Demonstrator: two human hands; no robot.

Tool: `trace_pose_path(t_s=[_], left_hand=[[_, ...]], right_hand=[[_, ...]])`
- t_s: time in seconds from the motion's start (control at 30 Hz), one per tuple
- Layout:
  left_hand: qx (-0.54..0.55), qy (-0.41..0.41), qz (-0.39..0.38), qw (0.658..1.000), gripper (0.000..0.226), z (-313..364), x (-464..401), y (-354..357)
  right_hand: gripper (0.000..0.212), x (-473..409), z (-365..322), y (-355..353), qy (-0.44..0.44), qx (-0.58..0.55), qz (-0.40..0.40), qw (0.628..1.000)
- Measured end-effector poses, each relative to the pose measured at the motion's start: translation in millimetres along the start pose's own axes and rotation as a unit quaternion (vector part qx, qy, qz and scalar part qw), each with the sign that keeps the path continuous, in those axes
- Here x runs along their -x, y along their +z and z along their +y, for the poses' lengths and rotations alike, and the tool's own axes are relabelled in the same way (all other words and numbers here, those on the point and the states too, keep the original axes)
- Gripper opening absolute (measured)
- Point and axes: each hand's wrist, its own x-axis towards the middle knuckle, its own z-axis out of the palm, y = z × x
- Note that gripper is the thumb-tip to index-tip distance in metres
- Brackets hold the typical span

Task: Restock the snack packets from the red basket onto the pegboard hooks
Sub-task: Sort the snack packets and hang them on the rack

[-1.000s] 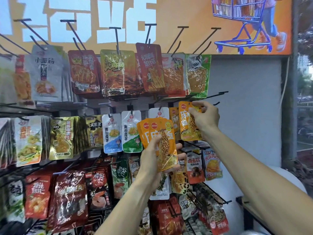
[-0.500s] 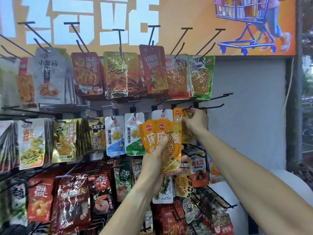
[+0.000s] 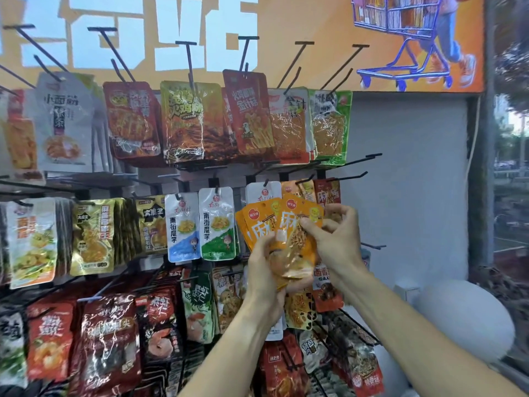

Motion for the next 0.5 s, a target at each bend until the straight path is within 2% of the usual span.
trace_pose_path(t_s=[0.2,0.5], left_hand=[[-0.011,0.0,-0.012,1.0,0.036,9.4,-0.7,-8.5],[-0.013,0.017,-0.031,0.999,0.038,14.6,-0.9,-15.2]], right_hand=[[0.029,-54.3,-20.9,-0.2,-0.051,0.046,0.083,0.994],[0.031,-75.6,-37.3,5.3,-0.072,0.194,0.06,0.977]])
